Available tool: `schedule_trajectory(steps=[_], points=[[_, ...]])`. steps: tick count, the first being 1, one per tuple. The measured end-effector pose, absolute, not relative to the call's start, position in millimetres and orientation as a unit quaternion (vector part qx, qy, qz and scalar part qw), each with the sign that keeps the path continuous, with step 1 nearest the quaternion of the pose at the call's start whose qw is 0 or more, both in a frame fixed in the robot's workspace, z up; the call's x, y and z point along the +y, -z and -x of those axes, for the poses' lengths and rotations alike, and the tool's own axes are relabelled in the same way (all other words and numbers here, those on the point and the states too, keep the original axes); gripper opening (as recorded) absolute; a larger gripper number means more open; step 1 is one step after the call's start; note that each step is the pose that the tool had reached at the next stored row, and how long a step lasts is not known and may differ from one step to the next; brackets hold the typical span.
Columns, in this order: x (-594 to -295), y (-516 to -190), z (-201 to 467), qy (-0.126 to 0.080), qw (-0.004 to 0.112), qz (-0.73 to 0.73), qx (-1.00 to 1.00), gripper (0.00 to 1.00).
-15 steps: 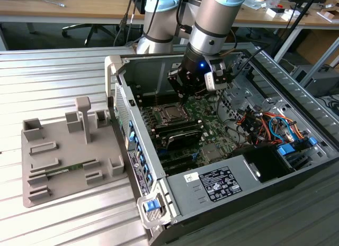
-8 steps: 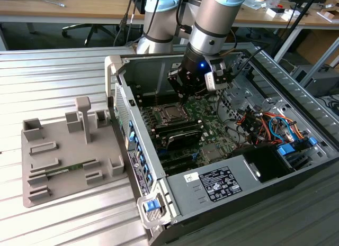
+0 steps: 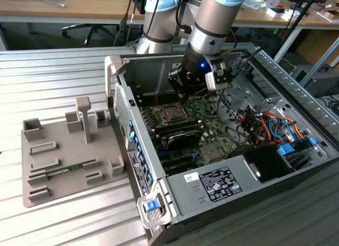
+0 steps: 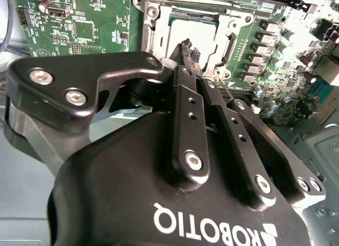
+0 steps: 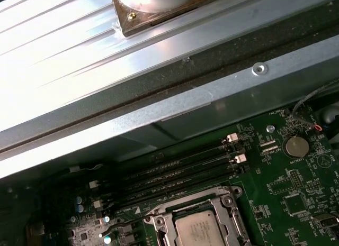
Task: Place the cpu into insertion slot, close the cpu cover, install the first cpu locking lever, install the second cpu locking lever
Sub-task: 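Install the first cpu locking lever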
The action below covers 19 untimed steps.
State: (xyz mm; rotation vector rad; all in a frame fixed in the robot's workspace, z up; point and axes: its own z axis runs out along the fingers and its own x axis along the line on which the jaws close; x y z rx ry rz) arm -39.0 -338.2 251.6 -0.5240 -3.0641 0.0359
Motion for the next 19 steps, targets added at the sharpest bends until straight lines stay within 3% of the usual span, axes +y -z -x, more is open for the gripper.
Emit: schedule_trajectory(steps=[19], points=[[-338.2, -251.7, 39.0, -0.012, 0.016, 0.156, -0.988, 0.10]])
